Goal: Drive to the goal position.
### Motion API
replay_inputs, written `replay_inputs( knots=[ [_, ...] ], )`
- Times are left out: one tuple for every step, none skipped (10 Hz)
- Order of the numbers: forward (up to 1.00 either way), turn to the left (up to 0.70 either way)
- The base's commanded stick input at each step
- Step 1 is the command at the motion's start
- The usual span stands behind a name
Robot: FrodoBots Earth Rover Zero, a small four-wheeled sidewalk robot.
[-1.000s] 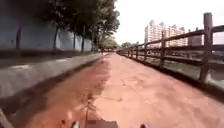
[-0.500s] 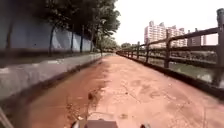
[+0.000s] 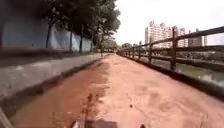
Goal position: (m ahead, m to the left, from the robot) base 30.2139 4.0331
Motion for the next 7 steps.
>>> replay_inputs(
  knots=[
    [0.7, 0.0],
    [0.7, 0.0],
    [0.7, 0.0],
    [0.7, 0.0],
    [0.7, 0.0],
    [0.7, 0.0],
    [0.7, 0.0]
  ],
)
